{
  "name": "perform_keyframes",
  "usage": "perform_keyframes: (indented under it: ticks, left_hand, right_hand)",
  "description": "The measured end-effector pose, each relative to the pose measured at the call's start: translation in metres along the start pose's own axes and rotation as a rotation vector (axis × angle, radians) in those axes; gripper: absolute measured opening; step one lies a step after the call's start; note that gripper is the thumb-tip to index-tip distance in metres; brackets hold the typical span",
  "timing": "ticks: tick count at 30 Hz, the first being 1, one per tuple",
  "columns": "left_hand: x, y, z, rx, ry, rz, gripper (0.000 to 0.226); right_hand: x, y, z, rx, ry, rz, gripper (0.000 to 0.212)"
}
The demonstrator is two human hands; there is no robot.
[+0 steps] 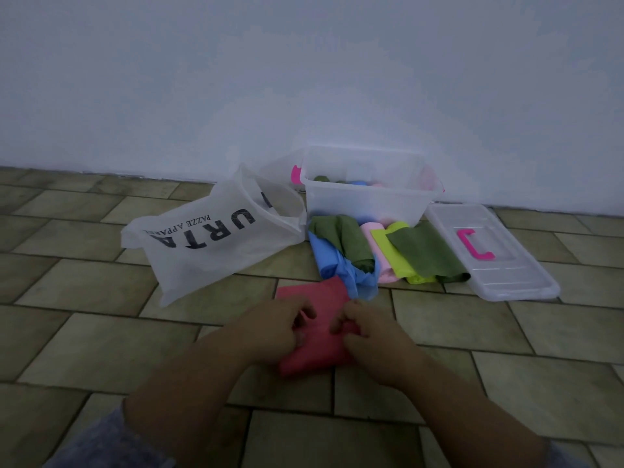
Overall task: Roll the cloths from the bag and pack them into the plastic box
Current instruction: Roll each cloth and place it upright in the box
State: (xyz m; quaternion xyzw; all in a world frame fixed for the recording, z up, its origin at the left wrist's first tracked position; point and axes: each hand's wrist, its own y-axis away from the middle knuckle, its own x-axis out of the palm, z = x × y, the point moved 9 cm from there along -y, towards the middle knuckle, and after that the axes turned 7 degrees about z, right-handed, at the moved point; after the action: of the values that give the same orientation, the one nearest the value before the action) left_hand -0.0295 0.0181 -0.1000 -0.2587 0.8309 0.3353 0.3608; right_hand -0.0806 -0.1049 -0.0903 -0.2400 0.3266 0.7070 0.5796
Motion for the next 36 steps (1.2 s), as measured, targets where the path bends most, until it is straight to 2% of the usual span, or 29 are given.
perform_keyframes:
  ticks: [5,8,9,12,14,16,19,21,23,25,27,30,33,36]
  left_hand:
    - [-0.003,-0.002,0.001,0.012,-0.047,0.017,0.027]
    - [-0.013,0.002,-0.011,0.06,-0.173,-0.121,0.023]
    - [-0.012,0.004,-0.015,0.088,-0.192,-0.133,0.027]
    - [0.008,0.006,-0.021,0.129,-0.224,-0.013,0.053]
    - [0.01,0.006,-0.018,0.108,-0.218,-0.025,0.059]
    - [0.004,0.005,-0.013,0.09,-0.148,-0.054,0.054]
    - [-0.001,0.0,-0.005,0.037,-0.041,-0.024,0.04]
    - [-0.005,-0.002,-0.005,0.016,-0.096,-0.038,0.029]
    - [-0.012,-0.001,-0.01,0.04,-0.228,-0.136,0.03]
    - [-0.015,0.001,-0.014,0.09,-0.26,-0.224,0.038]
    - [-0.01,0.001,-0.013,0.108,-0.24,-0.217,0.042]
    - [-0.009,-0.004,-0.002,0.043,-0.205,-0.235,0.037]
    - [-0.015,-0.015,0.007,-0.07,-0.284,-0.196,0.036]
    - [-0.025,-0.02,0.011,-0.177,-0.447,-0.224,0.044]
  right_hand:
    - [-0.01,0.008,-0.014,0.025,0.107,-0.043,0.022]
    - [-0.008,0.006,-0.017,0.061,0.106,-0.033,0.02]
    - [-0.008,0.005,-0.018,0.075,0.105,-0.033,0.02]
    - [-0.009,0.003,-0.018,0.088,0.116,-0.054,0.02]
    - [-0.009,0.005,-0.016,0.077,0.13,-0.073,0.018]
    - [-0.008,0.007,-0.016,0.065,0.136,-0.058,0.021]
    - [-0.008,0.009,-0.015,0.03,0.18,-0.026,0.036]
    - [-0.009,0.008,-0.015,0.034,0.225,-0.032,0.036]
    - [-0.01,0.007,-0.014,0.052,0.245,-0.066,0.031]
    - [-0.012,0.004,-0.01,0.048,0.306,-0.102,0.024]
    - [-0.014,0.002,-0.007,0.043,0.399,-0.134,0.024]
    - [-0.015,0.002,0.005,-0.04,0.489,-0.213,0.026]
    - [-0.001,0.004,0.024,-0.2,0.536,-0.167,0.029]
    - [0.004,-0.001,0.023,-0.172,0.592,-0.123,0.032]
